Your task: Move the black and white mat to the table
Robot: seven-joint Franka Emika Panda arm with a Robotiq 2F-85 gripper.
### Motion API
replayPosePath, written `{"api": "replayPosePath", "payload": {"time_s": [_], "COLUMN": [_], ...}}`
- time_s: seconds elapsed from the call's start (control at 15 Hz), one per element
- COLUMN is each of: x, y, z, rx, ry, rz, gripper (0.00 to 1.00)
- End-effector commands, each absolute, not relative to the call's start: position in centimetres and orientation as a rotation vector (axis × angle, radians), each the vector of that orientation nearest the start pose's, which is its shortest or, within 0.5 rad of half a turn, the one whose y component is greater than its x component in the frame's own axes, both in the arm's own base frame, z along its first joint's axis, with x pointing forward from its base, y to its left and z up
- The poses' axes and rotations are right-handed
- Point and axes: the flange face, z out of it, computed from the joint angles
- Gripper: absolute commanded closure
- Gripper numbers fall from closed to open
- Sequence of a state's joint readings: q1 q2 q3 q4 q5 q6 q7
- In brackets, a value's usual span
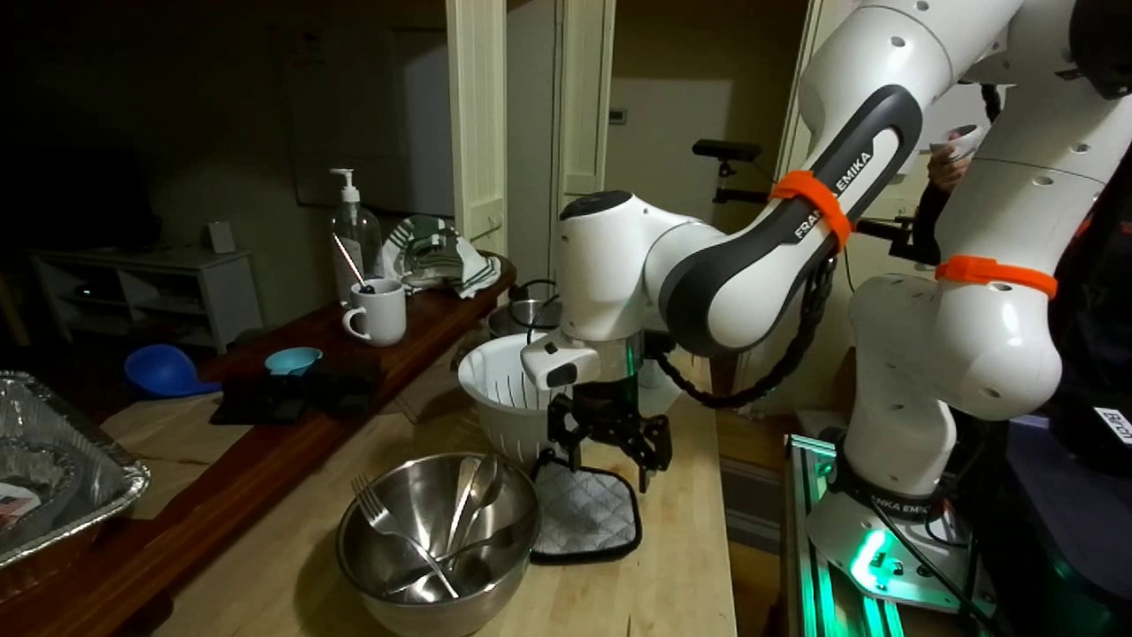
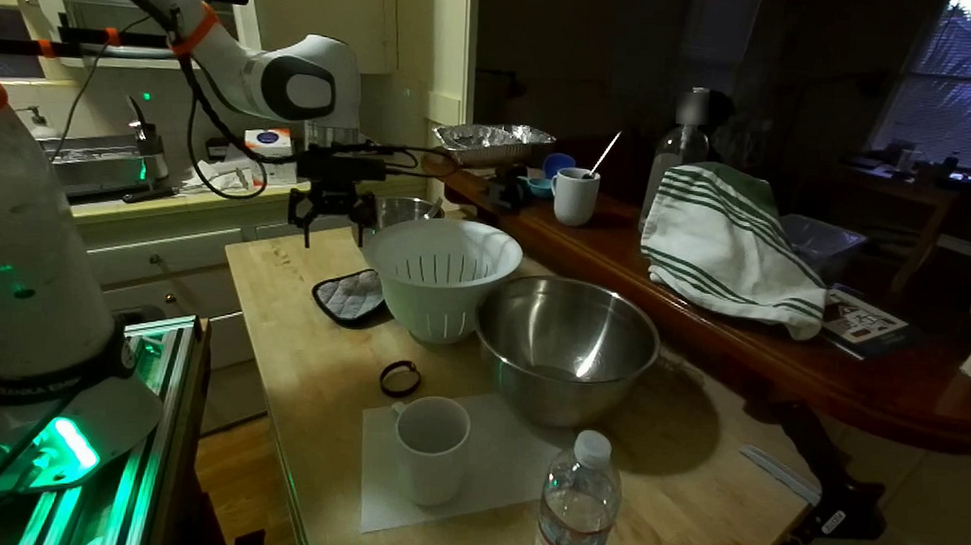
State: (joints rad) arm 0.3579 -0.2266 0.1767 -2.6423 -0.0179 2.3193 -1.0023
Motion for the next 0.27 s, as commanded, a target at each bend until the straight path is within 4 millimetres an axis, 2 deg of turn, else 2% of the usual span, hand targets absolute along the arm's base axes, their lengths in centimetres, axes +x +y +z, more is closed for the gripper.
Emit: {"api": "replayPosePath", "payload": {"time_s": [0.0,0.13,0.2], "x": [33.8,34.4,35.1], "y": [18.4,17.0,18.7], "z": [34.6,36.6,35.3], "rx": [-2.381,-2.436,-2.368], "ry": [-2.192,-2.218,-2.207], "rz": [-0.006,-0.152,-0.038], "gripper": [0.00,0.00,0.00]}}
